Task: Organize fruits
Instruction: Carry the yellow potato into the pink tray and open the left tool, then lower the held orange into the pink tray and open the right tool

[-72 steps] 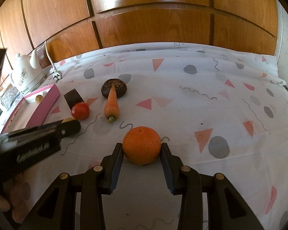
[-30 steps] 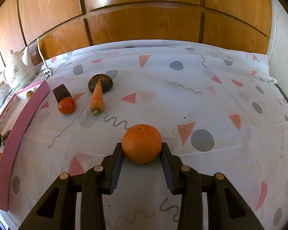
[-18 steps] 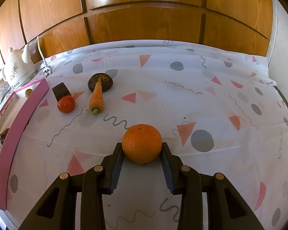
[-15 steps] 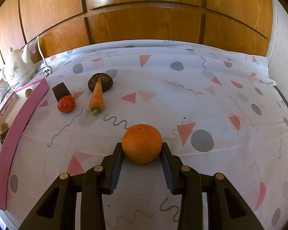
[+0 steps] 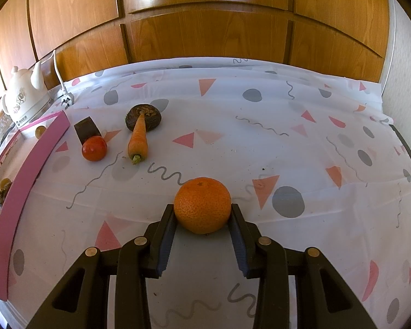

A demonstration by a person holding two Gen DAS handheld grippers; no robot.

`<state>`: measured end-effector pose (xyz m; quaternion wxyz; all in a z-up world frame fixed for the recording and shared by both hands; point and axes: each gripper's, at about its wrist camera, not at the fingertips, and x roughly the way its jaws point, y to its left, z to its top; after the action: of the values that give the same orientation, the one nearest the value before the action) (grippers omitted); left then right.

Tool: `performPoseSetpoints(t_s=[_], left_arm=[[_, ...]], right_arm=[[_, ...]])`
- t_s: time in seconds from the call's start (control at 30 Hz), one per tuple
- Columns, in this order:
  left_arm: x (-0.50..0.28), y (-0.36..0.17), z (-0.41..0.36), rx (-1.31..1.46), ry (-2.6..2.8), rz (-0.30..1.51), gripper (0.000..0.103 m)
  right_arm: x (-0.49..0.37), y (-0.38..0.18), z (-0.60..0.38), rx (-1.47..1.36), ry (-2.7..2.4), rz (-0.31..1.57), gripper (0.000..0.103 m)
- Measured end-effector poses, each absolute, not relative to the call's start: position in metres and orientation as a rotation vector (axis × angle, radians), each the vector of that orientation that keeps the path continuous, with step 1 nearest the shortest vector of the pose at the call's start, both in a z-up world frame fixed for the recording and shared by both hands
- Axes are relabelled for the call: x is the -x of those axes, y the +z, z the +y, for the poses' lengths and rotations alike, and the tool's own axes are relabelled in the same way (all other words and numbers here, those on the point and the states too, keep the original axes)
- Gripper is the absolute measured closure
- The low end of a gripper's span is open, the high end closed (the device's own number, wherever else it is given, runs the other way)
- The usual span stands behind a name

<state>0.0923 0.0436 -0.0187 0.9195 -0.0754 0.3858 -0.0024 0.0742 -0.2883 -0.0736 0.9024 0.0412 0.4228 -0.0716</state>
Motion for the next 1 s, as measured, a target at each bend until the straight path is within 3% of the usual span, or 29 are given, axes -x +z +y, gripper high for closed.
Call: performPoseSetpoints(t_s=[0.6,1.0], left_arm=[[-0.057,-0.027,0.084,0.201,0.038,0.794,0.053],[-0.048,-0.033,0.100,0.238,0.042,0.795,0.053]], right_arm=[[-0.076,-0.067,-0.277,-0.062,-0.152,0.894,0.065],[-0.097,-0.021,-0.177,-0.059,0.153,0.823,0.066]])
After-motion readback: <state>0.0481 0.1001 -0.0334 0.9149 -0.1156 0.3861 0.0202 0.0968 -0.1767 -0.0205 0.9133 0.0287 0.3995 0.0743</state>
